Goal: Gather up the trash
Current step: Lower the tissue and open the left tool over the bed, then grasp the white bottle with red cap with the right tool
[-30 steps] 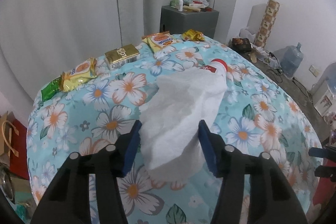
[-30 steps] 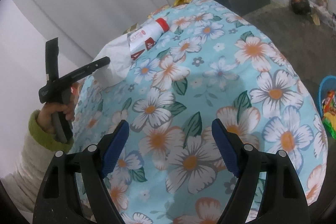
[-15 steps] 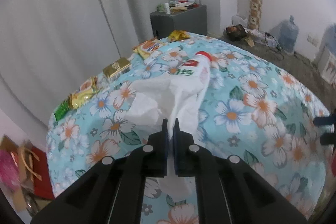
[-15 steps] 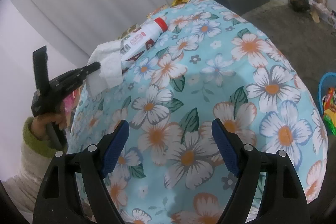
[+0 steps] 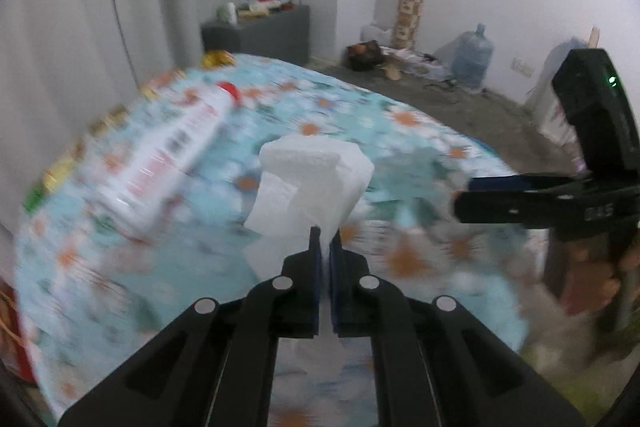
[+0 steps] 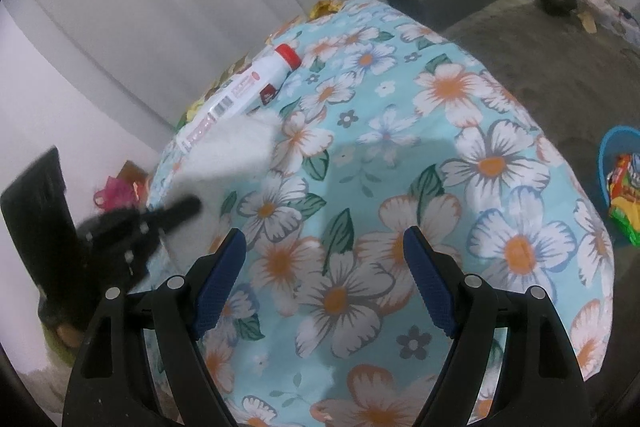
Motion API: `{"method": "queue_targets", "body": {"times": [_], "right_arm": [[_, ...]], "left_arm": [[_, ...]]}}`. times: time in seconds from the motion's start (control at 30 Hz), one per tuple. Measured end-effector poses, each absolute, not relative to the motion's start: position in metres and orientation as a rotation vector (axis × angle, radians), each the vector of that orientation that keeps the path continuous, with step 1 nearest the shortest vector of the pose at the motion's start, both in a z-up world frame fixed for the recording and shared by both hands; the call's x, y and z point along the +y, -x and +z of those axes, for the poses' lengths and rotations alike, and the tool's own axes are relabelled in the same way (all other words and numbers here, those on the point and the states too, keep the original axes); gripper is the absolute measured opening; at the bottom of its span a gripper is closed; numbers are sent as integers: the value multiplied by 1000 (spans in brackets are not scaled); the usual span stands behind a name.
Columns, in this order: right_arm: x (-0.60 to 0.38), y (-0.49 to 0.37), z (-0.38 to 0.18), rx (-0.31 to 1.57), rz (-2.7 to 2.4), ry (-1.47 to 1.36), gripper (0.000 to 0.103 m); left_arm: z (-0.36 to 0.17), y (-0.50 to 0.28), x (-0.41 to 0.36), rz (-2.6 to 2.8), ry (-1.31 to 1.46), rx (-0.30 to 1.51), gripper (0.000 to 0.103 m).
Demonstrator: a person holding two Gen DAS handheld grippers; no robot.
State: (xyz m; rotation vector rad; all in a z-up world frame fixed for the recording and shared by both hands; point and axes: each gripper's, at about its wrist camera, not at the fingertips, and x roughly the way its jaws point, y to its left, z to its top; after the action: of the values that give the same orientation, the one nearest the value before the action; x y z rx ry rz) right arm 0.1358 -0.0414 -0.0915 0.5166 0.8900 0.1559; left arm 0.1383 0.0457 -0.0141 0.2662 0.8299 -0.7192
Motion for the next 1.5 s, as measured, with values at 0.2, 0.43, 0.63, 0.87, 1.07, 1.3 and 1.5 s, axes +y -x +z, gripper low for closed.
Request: {"method": "queue_targets", "body": {"times": [0.2,0.43,0.63,0.87,1.07,1.3,1.5], "right_arm": [[-57,-130,-90,871,124,-555,76],[-73,-124,-91,859,96,-600,76],[-84,-121,-93,853,86,-648,76],[-75,-129,-99,887,114,-653,76],[-53,-136,-100,918,150,-606,76],[-44,-133,-96,920,110,-547,76],[-43,-150,-47,830,152,-529,76]], "left_arm": [[-18,-123,23,-832,-126,886,4],[-23,-116,15,-887,-46,952,30],[-14,-105,33,-893,-12,936,69],[-9,-100,66,-866,-11,907,81],[-9,-110,95,-797,40,898,81],[-9,-125,116,-728,94,886,81],[-13,-126,126,-705,137,884,81]]}}
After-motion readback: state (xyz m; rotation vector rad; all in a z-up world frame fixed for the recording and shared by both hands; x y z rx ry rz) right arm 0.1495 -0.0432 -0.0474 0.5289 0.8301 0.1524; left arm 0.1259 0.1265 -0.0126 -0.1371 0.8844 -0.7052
